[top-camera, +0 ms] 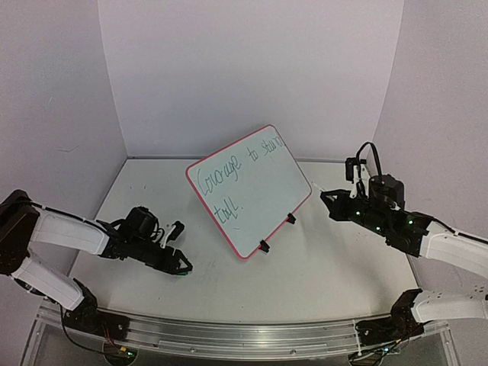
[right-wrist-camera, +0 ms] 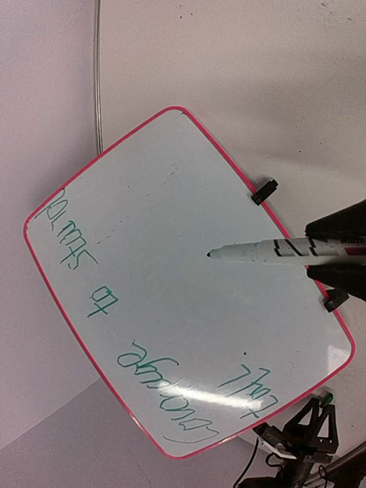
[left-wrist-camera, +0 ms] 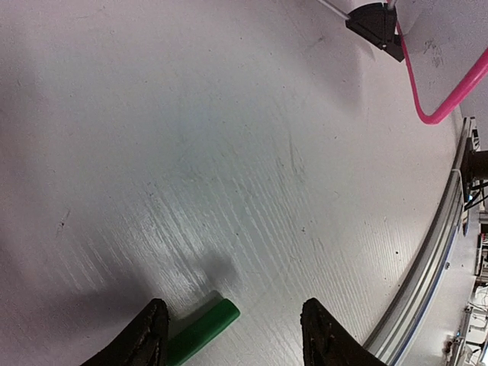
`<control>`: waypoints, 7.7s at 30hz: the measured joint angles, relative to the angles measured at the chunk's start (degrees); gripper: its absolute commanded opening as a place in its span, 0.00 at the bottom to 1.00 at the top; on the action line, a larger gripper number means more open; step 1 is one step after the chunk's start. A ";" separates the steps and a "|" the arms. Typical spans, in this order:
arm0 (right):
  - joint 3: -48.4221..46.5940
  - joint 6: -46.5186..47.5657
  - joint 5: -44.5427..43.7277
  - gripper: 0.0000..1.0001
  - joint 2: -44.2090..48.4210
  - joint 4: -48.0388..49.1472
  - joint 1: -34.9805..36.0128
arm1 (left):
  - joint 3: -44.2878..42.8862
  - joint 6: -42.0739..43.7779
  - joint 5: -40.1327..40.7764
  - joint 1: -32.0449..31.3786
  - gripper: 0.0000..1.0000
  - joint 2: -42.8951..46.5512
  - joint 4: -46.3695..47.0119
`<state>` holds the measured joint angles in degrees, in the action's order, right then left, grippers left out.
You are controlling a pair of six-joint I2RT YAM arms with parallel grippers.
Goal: Write a sentence on the whiteboard
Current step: Pick up the pen cap from the center of the board, then insert the pen cap into the whiteboard marker.
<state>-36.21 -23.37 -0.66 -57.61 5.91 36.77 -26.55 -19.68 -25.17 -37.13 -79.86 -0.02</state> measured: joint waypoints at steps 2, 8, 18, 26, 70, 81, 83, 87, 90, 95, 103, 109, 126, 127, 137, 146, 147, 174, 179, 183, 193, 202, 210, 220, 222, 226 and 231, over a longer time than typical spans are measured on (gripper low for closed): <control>0.28 -0.12 -0.08 0.00 0.40 0.01 0.00 | 0.00 0.04 1.79 -1.33 0.59 0.68 -0.97; 0.77 -0.27 -0.25 0.00 1.04 -0.11 0.00 | 0.00 -0.72 6.64 -3.63 0.59 2.65 -4.03; 1.51 -0.29 -0.41 0.00 1.74 -0.39 0.00 | -0.39 -4.12 7.81 -8.58 0.57 1.89 -4.56; 1.95 -0.31 -0.47 0.00 3.20 -0.88 0.00 | -2.77 -5.82 11.36 -12.98 0.51 0.28 -7.16; 2.45 0.16 -1.07 0.00 5.78 -6.30 0.00 | -10.21 -10.37 25.48 -21.29 0.00 -4.35 -18.14; -6.34 1.76 18.80 0.00 2.65 -15.16 -0.11 | -5.55 -4.50 23.57 -21.43 0.00 14.98 -18.96; -8.72 1.84 24.74 0.00 -0.22 -16.89 -0.11 | -5.57 -1.86 21.83 -21.43 0.00 17.80 -18.80; -12.98 2.08 35.18 0.00 -6.01 -19.58 -0.08 | -5.60 1.71 18.46 -21.43 0.00 20.92 -17.95; -15.61 2.30 42.08 0.00 -10.09 -21.24 0.19 | -6.01 3.31 15.31 -21.45 0.00 21.18 -16.93; -18.90 2.31 51.10 0.00 -15.93 -22.71 1.36 | -9.59 5.91 10.45 -21.95 0.00 18.09 -16.41; -20.44 2.23 60.00 0.00 -20.50 -23.93 3.84 | -19.14 12.58 5.82 -24.22 0.00 11.89 -16.47; -21.42 2.11 63.51 0.00 -22.04 -24.49 5.22 | -20.53 15.58 2.99 -25.40 0.00 10.10 -16.95; -24.09 2.56 66.38 0.00 -29.36 -26.62 9.74 | -23.15 18.42 0.59 -27.09 0.00 8.53 -19.64; -24.26 2.57 66.43 0.00 -29.55 -26.60 9.94 | -23.15 18.42 0.59 -27.09 0.00 8.53 -19.62; -25.21 2.91 66.65 0.00 -31.36 -26.67 11.19 | -23.15 18.42 0.20 -27.18 0.00 8.53 -19.58; -25.83 3.34 66.73 0.00 -31.53 -26.80 11.31 | -23.15 18.42 -0.31 -27.33 0.00 8.53 -19.59; -25.95 3.37 66.74 0.00 -31.53 -26.77 11.32 | -23.15 18.42 -0.31 -27.33 0.00 8.53 -19.59; -27.14 3.86 67.26 0.00 -33.42 -27.09 12.26 | -23.39 18.42 -0.42 -27.77 0.00 8.20 -19.58; -27.29 3.89 67.48 0.00 -33.89 -27.47 12.62 | -23.41 18.74 -0.57 -27.81 0.00 7.88 -19.59; -27.96 4.16 67.55 0.00 -34.87 -27.88 12.99 | -24.07 19.82 -0.72 -27.86 0.00 7.36 -20.05; -30.36 5.40 68.10 0.00 -37.36 -29.64 13.71 | -25.18 20.37 -0.83 -27.86 0.00 6.75 -21.95; -31.97 6.60 67.48 0.00 -40.44 -31.66 14.37 | -25.94 20.00 -0.61 -27.94 0.00 4.22 -22.77; -32.44 7.32 66.13 0.00 -40.78 -33.16 14.42 | -25.97 19.06 -0.13 -28.13 0.00 2.47 -20.15; -32.58 7.73 65.39 0.00 -40.97 -34.48 14.38 | -25.97 18.37 0.07 -28.19 0.00 1.22 -19.04; -32.58 7.75 65.27 0.00 -40.97 -34.56 14.38 | -25.97 18.38 0.30 -28.19 0.00 1.13 -18.96; -32.58 7.78 65.24 0.00 -41.03 -34.71 14.38 | -25.99 18.38 0.35 -28.21 0.00 1.01 -18.74; -32.89 7.86 65.25 0.00 -41.32 -35.23 14.38 | -26.45 18.69 0.33 -28.23 0.00 0.53 -18.68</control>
<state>-69.10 -15.51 64.60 -98.94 -29.32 51.16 -52.99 -0.99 -24.84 -65.36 -79.33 -18.70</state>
